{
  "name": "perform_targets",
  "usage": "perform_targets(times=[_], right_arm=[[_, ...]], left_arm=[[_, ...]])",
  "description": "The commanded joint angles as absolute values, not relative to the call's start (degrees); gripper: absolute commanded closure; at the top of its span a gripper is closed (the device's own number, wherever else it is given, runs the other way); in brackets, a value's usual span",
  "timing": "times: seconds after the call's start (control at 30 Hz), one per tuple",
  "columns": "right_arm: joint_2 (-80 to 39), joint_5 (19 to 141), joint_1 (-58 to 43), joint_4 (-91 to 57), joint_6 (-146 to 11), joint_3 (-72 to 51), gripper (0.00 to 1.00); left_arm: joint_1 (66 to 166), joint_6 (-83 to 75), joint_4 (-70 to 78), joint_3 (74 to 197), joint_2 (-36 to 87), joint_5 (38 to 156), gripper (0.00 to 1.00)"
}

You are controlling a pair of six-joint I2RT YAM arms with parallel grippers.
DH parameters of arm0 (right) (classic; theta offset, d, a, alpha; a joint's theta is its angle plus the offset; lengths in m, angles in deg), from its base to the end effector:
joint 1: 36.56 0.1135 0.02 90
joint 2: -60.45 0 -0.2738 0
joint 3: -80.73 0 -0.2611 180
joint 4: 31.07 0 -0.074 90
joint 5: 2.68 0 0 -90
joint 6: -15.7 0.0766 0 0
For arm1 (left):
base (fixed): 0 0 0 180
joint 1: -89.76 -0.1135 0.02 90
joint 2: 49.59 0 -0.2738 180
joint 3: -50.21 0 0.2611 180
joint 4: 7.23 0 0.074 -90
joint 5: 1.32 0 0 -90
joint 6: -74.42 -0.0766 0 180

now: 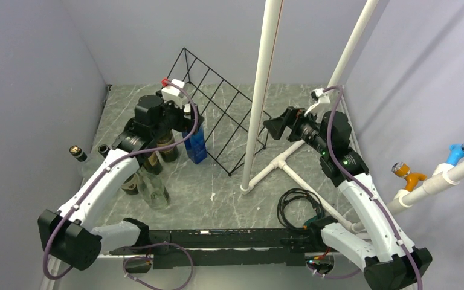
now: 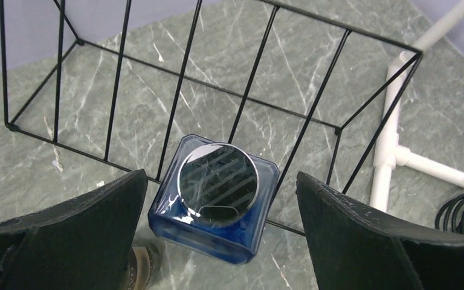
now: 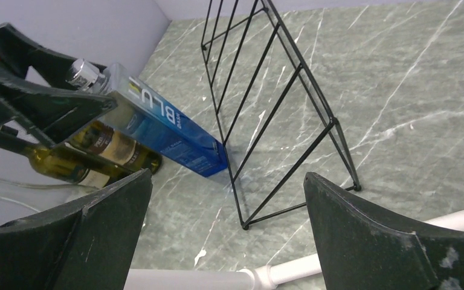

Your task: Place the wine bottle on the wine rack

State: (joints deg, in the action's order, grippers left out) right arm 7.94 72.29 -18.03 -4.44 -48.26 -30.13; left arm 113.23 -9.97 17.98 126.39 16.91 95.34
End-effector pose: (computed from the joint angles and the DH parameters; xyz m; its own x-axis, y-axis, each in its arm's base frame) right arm 0.2300 0.0981 0.3798 -0.3890 0.3168 -0.8651 -0.4211 0.7741 0.4728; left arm 0.2834 -0.1327 0.3683 -0.2931 0.0214 -0.9558 0.4717 0.8728 -0.1251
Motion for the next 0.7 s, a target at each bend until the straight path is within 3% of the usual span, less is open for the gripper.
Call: perform_targets(times=[0.0,0.33,0.67], right_arm=[[8.5,71.4,-16.6,-7.7,-47.2,-30.4,0.0],[6.3,73.3,-13.0,-8.2,-47.8,-30.5,0.0],[3.1,74.2,-10.2,-10.0,-49.0,-30.8,0.0]], left_arm=[[113.9,-11.4,19.7,129.3,20.0,93.1,0.0],[114.5,-13.0,29.4,135.7,26.4,93.3,0.03],[115.2,-14.2,33.1,138.3,28.6,90.6,0.39]])
